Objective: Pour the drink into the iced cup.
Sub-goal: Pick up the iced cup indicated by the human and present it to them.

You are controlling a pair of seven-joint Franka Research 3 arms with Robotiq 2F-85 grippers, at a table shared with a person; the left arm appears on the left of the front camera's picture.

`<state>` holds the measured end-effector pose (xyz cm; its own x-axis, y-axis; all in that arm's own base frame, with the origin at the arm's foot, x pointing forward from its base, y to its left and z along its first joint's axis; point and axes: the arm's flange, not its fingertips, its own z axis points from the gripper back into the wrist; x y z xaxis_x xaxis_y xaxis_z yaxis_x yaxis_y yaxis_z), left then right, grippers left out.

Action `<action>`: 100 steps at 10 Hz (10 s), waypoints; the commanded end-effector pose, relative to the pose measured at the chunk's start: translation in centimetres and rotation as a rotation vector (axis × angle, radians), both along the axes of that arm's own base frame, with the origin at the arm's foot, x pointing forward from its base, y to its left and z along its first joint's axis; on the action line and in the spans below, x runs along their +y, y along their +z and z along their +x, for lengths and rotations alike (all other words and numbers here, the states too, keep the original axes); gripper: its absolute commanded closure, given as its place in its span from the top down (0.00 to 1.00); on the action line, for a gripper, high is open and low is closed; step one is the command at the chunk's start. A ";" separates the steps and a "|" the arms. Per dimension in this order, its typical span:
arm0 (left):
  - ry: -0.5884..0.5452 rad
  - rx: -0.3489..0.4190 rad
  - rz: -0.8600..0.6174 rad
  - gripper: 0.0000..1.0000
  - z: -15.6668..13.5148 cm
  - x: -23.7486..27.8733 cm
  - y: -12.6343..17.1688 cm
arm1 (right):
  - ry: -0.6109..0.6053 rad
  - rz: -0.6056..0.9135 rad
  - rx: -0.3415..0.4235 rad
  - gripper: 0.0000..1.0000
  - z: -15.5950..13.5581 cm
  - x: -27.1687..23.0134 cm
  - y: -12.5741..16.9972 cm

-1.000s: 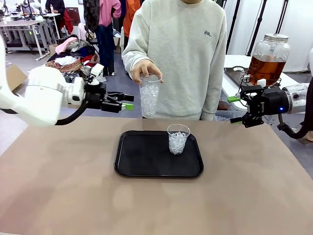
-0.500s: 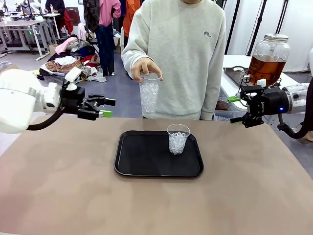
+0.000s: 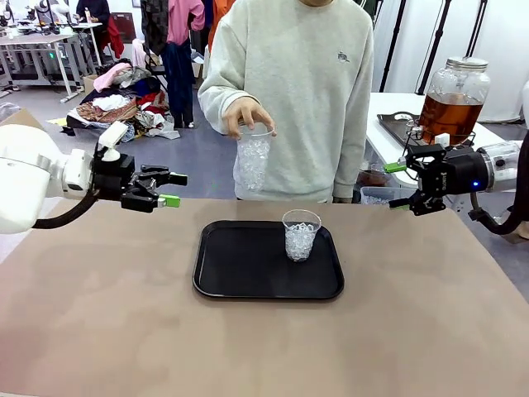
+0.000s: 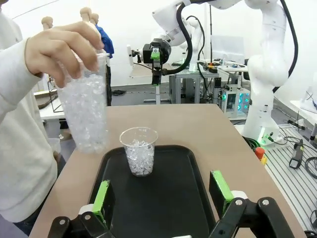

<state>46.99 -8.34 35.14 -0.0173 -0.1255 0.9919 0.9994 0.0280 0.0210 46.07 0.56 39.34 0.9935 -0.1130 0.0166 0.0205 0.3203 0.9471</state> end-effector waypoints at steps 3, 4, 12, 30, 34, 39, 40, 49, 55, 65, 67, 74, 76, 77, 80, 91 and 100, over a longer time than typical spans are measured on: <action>0.002 -0.019 -0.010 1.00 -1.1 0.4 0.0 | -0.001 0.002 0.001 1.00 0.0 0.0 0.1; -0.014 -0.003 0.002 1.00 -0.4 0.0 -0.3 | -0.001 0.002 0.001 1.00 0.0 0.0 0.1; -0.014 -0.003 0.002 1.00 -0.4 0.0 -0.3 | -0.001 0.002 0.001 1.00 0.0 0.0 0.1; -0.014 -0.003 0.002 1.00 -0.4 0.0 -0.3 | -0.001 0.002 0.001 1.00 0.0 0.0 0.1; -0.014 -0.003 0.002 1.00 -0.4 0.0 -0.3 | -0.001 0.002 0.001 1.00 0.0 0.0 0.1; -0.014 -0.003 0.002 1.00 -0.4 0.0 -0.3 | -0.001 0.002 0.001 1.00 0.0 0.0 0.1; -0.014 -0.003 0.002 1.00 -0.4 0.0 -0.3 | -0.001 0.002 0.001 1.00 0.0 0.0 0.1; -0.014 -0.003 0.002 1.00 -0.4 0.0 -0.3 | -0.001 0.002 0.001 1.00 0.0 0.0 0.1; -0.014 -0.003 0.002 1.00 -0.4 0.0 -0.3 | -0.001 0.002 0.001 1.00 0.0 0.0 0.1; -0.014 -0.003 0.002 1.00 -0.4 0.0 -0.3 | -0.001 0.002 0.001 1.00 0.0 0.0 0.1; -0.014 -0.003 0.002 1.00 -0.4 0.0 -0.3 | -0.001 0.002 0.001 1.00 0.0 0.0 0.1; -0.014 -0.003 0.002 1.00 -0.4 0.0 -0.3 | -0.001 0.002 0.001 1.00 0.0 0.0 0.1; -0.014 -0.003 0.002 1.00 -0.4 0.0 -0.3 | -0.001 0.002 0.001 1.00 0.0 0.0 0.1; -0.014 -0.003 0.002 1.00 -0.4 0.0 -0.3 | -0.001 0.002 0.001 1.00 0.0 0.0 0.1; -0.014 -0.003 0.002 1.00 -0.4 0.0 -0.3 | -0.001 0.002 0.001 1.00 0.0 0.0 0.1; -0.014 -0.003 0.002 1.00 -0.4 0.0 -0.3 | -0.001 0.002 0.001 1.00 0.0 0.0 0.1; -0.014 -0.003 0.002 1.00 -0.4 0.0 -0.3 | -0.001 0.002 0.001 1.00 0.0 0.0 0.1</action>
